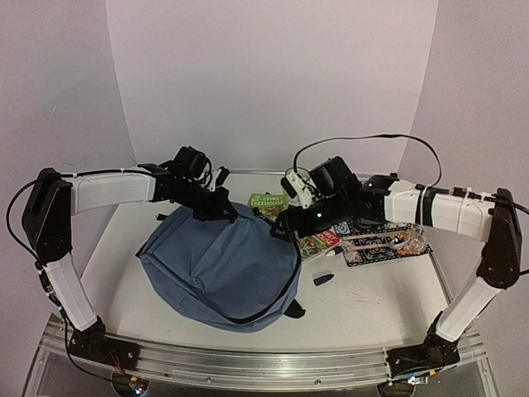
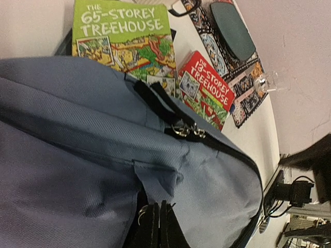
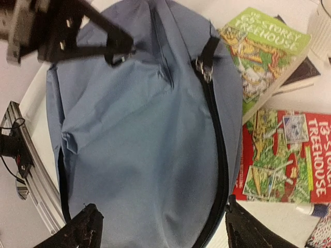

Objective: Pack the student bag
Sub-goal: Adjust the student bag with the book, then hold the largest pocket of the student bag.

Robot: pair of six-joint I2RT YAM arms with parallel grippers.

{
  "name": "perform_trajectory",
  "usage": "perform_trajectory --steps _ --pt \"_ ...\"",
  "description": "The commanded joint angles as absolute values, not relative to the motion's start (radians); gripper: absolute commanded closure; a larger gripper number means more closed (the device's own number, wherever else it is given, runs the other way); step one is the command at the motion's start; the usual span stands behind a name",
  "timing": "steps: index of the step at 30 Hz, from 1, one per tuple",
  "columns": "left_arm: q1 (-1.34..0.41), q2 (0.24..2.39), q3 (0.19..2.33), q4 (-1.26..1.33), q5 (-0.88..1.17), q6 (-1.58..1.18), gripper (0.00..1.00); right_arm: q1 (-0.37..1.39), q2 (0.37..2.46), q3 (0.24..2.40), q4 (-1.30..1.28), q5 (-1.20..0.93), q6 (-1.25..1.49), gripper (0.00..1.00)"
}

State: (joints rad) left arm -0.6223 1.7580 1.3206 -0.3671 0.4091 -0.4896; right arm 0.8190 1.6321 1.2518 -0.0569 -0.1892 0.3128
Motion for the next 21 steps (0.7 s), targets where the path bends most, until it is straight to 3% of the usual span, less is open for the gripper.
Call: perform_trajectory --steps 1,15,18,21 --pt "-0.637 1.682 1.280 -0.334 0.434 -0.450 1.00 0.783 1.755 1.405 -0.083 -0.192 0.214 0.09" --pt "-0.650 1.656 1.223 -0.296 0.434 -0.448 1.00 0.740 2.116 1.718 -0.084 -0.329 0.207 0.18" --pt "-0.653 1.652 1.211 -0.294 0.439 -0.448 1.00 0.739 2.172 1.761 -0.084 -0.352 0.213 0.24" --pt "-0.653 1.642 1.196 -0.294 0.434 -0.450 1.00 0.739 2.197 1.782 -0.083 -0.363 0.217 0.41"
